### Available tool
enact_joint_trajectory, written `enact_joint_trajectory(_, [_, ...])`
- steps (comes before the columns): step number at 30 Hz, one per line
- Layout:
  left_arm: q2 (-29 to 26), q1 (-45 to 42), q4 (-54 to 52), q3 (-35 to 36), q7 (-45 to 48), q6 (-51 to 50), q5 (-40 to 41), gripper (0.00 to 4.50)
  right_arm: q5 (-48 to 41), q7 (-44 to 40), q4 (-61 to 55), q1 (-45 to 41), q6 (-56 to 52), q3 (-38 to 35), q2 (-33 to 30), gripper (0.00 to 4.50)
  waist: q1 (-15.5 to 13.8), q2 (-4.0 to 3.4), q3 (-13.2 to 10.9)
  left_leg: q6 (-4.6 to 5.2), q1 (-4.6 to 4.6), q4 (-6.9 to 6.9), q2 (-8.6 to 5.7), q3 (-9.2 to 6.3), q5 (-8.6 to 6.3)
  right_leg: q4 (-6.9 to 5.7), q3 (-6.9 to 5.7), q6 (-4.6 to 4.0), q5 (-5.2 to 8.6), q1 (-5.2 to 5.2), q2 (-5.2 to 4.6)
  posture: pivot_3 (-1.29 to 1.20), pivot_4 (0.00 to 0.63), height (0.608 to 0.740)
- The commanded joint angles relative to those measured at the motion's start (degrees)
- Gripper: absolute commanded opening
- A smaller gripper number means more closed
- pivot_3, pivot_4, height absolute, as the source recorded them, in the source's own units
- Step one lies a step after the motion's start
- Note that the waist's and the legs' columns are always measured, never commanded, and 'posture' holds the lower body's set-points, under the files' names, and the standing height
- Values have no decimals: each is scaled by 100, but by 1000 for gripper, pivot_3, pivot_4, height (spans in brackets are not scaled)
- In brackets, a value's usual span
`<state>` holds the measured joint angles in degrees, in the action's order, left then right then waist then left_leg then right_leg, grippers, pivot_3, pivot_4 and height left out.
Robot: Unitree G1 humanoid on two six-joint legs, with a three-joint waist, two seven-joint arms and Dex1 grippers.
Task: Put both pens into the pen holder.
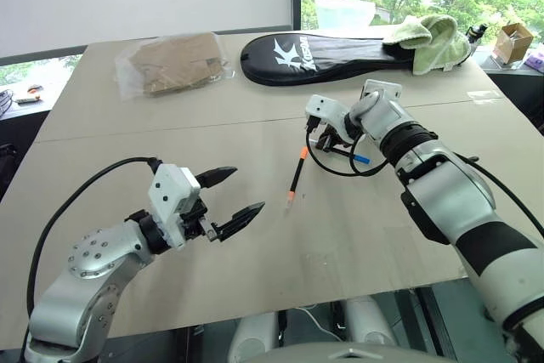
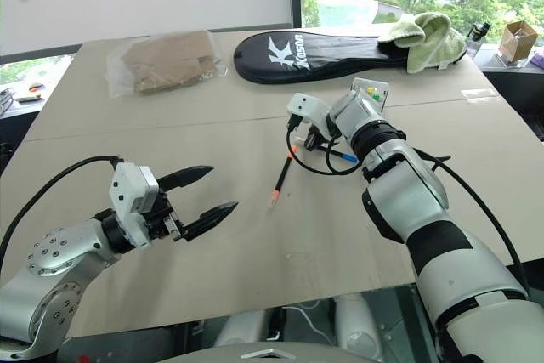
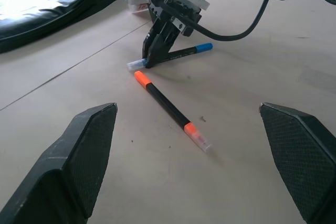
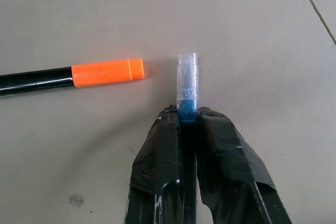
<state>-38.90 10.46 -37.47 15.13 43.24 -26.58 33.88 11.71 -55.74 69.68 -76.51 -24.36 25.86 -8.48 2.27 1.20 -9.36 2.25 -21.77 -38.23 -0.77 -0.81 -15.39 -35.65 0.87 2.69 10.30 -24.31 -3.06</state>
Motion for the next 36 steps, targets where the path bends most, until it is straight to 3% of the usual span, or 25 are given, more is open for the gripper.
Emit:
enact_joint_trajectory(1, [49, 33, -201, 52, -45, 167, 11, 4500, 103, -22, 99, 64, -76, -164, -253, 21, -8, -1, -1, 0, 0, 0, 0, 0, 0, 0, 0, 0, 0, 0, 0, 0, 150, 740])
enact_joint_trajectory(5, [112, -32, -127, -25, -81, 204, -12, 4500, -313, -260, -268, -15, -278, -740, -518, 21, -43, -16, -13, 0, -12, -1, -3, -13, 0, 8, -10, 0, 0, -2, -1, 0, 150, 740])
enact_joint_trajectory(8, [178, -104, -77, -56, -116, 202, 40, 4500, -1090, -230, -1177, 109, -640, -1692, -849, 21, -45, -24, -19, 0, -33, 0, -5, -18, 0, 12, -13, 0, -1, -18, -4, 0, 150, 740])
enact_joint_trajectory(11, [221, -198, 2, -105, -110, 204, 48, 4500, -2362, -217, -3152, 821, -1352, -3016, -1085, 21, -37, -28, -20, -2, -83, 3, -3, -21, 1, 11, -17, 23, -16, -67, -5, 0, 150, 740])
enact_joint_trajectory(14, [256, -425, 176, -212, -41, 202, 86, 4500, -3099, 60, -6056, 2152, -1422, -3617, -1124, 21, -74, -29, -20, -2, -112, 17, 2, -38, 0, 19, -36, 25, -15, -86, -6, 0, 150, 740])
enact_joint_trajectory(16, [246, -522, 264, -257, 14, 212, 81, 4500, -3386, 378, -7029, 2577, -1618, -3784, -1085, 21, -100, -34, -23, -2, -117, 26, 3, -42, -1, 29, -41, 26, -14, -89, -6, 0, 150, 740])
enact_joint_trajectory(19, [250, -796, 497, -359, 115, 229, 63, 4500, -3262, 1087, -7831, 3020, -1025, -3905, -963, 21, -78, -37, -25, -1, -115, 24, 1, -17, -2, 25, -19, 28, -15, -98, -7, 0, 150, 740])
enact_joint_trajectory(23, [265, -1112, 770, -479, 240, 292, 24, 4500, -2723, 2185, -7671, 3094, 527, -4103, -689, 21, -85, -35, -23, 0, -104, 2, -3, -8, -1, 8, -13, 28, -15, -91, -1, 0, 150, 740])
enact_joint_trajectory(36, [550, -1408, 611, -360, 205, 579, 251, 4500, -2051, 3227, -4920, 2838, 3938, -3891, -378, 21, -18, -29, -20, -20, -87, -4, 3, 18, 13, 4, 9, 27, -16, -83, 3, 0, 150, 740])
